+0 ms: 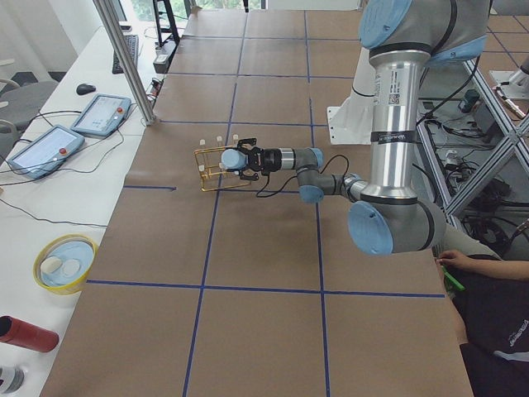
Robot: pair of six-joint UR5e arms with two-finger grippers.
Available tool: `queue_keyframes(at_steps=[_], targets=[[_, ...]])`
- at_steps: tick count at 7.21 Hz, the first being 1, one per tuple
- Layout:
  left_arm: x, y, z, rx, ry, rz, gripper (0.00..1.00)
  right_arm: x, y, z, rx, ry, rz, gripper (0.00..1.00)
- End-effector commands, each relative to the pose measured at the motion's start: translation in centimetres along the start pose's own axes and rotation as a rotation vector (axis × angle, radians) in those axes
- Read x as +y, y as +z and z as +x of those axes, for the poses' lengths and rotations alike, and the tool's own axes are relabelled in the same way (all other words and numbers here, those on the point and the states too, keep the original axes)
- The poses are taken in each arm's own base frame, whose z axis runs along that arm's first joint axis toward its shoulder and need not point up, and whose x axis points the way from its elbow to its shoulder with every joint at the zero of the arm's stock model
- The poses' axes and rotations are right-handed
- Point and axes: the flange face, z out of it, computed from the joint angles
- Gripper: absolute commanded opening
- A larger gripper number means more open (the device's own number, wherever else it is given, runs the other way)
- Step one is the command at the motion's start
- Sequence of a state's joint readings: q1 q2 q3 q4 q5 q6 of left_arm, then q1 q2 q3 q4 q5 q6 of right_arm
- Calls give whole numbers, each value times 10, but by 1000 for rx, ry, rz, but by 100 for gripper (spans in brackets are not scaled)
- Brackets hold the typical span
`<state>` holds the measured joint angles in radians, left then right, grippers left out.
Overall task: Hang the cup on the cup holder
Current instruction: 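Carry the cup to the gold rack and slide it onto a white peg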
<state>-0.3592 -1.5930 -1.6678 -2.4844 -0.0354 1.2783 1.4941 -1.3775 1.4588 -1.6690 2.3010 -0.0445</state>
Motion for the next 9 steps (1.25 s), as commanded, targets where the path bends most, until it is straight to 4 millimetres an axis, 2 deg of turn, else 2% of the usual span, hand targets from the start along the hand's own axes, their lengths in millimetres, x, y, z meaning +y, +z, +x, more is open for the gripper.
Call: queue_keyframes(at_steps=[1,5,9], targets=[[-33,-9,-2,-7,17,15,0,0,0,0,0,0,0,100],[-47,-27,-7,-15,7,50,0,0,0,0,0,0,0,100],[-58,-32,-6,-18,16,59,0,0,0,0,0,0,0,100]])
